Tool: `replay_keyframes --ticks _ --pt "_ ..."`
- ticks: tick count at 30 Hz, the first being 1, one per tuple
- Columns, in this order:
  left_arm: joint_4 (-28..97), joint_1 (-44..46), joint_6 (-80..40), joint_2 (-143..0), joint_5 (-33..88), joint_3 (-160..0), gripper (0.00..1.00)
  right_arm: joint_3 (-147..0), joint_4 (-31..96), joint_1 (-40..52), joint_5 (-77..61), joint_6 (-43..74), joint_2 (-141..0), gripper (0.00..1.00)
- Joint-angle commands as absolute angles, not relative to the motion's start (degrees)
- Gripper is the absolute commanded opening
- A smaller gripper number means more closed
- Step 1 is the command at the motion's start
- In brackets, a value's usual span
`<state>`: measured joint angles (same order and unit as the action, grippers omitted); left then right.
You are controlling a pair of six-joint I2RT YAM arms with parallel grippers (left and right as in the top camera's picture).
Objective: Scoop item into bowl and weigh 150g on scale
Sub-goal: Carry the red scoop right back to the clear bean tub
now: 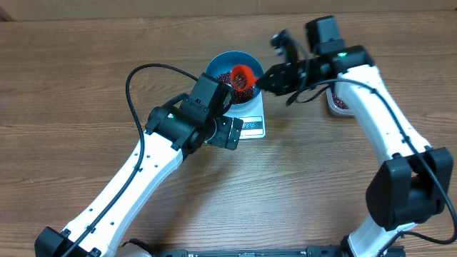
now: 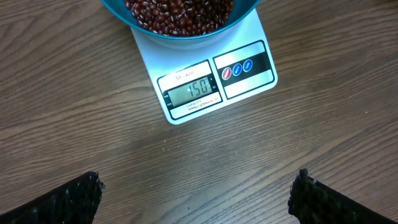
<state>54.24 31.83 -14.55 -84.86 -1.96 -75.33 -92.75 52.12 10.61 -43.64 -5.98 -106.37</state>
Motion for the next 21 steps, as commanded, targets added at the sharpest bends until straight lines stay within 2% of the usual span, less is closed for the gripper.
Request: replay_keyframes --ticks 1,8,14,21 --pt "54.13 31.79 -13.72 -84.38 -2.52 -74.98 0.99 -94.74 52.82 5.52 -52.80 -5.82 -104.68 0.04" --pt "54.13 31.79 -13.72 -84.38 -2.52 -74.98 1.00 -94.74 57.30 -5.98 -59.00 -6.31 -104.64 0.03" --pt "54.13 31.79 -13.72 -84.38 -2.52 -74.98 0.99 -94.74 63.79 -16.03 -58.43 -10.63 -103.37 0.04" --pt "54.13 31.79 -13.72 -84.38 -2.52 -74.98 0.99 -94.74 68.90 -22.72 -39.18 -10.15 -99.48 0.04"
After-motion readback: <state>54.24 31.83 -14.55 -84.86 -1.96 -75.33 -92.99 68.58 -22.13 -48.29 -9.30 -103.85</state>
